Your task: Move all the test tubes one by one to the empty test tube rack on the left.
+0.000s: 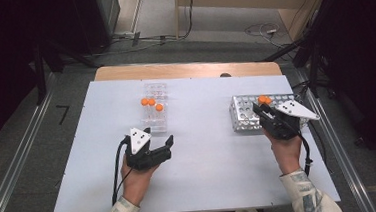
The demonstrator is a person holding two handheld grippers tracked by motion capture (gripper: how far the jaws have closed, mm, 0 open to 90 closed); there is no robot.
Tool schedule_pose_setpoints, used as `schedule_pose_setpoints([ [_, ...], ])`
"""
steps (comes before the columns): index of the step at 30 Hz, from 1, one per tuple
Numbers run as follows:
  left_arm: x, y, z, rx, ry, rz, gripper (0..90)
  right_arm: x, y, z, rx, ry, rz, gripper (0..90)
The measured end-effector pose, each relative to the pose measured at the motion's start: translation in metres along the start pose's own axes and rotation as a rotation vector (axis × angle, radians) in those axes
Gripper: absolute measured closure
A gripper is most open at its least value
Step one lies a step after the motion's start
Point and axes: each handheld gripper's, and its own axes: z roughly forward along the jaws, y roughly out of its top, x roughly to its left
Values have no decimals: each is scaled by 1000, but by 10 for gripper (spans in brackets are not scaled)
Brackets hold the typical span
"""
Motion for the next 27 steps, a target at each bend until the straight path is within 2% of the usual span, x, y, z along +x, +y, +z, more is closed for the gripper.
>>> schedule_pose_setpoints([
  [12, -1, 0, 0, -1, -5, 5, 206, 14, 1, -5, 6, 70, -11, 722],
  [17, -1, 0, 0, -4, -6, 2, 206, 20, -1, -3, 14, 108, -13, 722],
  [27, -1, 0, -1, -6, -8, 1, 206, 36, -5, 1, 33, 156, -36, 722],
])
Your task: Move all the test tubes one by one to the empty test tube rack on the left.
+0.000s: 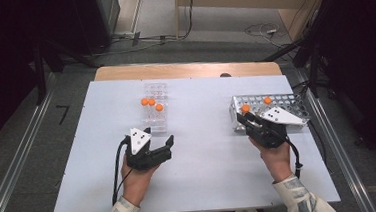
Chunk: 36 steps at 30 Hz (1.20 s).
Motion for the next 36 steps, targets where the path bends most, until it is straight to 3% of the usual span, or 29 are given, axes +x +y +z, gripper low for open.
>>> schedule_pose_setpoints([
  [23, -5, 1, -1, -4, -21, 5, 206, 41, -13, 25, 72, 121, -56, 722],
  [31, -11, 3, -4, -19, -47, 3, 207, 56, -15, 35, 92, 163, -73, 722],
  [36, -19, 9, -9, -40, -86, 8, 207, 65, -16, 40, 102, 187, -82, 722],
])
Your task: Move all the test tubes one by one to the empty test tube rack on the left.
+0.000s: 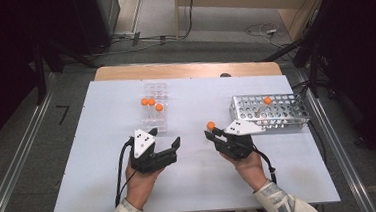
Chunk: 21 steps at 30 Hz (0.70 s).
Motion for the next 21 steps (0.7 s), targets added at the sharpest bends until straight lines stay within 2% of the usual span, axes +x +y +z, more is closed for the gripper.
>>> schedule_pose_setpoints([
  [6, -9, 5, -1, 1, -45, 10, 223, 13, 1, 10, 11, 35, -21, 722],
  [16, -18, 11, -1, -22, -82, 41, 289, 34, 7, 22, 18, 79, -63, 722],
  [21, -22, 11, 1, -18, -88, 74, 385, 44, 11, 26, 13, 102, -78, 722],
])
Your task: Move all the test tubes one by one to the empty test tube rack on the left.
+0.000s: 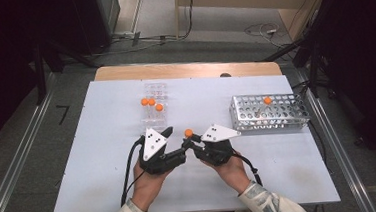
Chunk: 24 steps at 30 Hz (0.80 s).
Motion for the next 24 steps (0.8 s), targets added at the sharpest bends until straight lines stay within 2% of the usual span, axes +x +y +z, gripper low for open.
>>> schedule_pose_setpoints([
  [4, 0, 0, 1, 1, -17, 9, 481, 5, 2, 3, 0, 15, -11, 722],
  [17, 0, -2, 2, 15, -7, 39, 687, 12, 3, 6, 3, 31, -23, 721],
  [24, 1, -2, 2, 16, -7, 31, 700, 13, 2, 6, 8, 30, -14, 711],
])
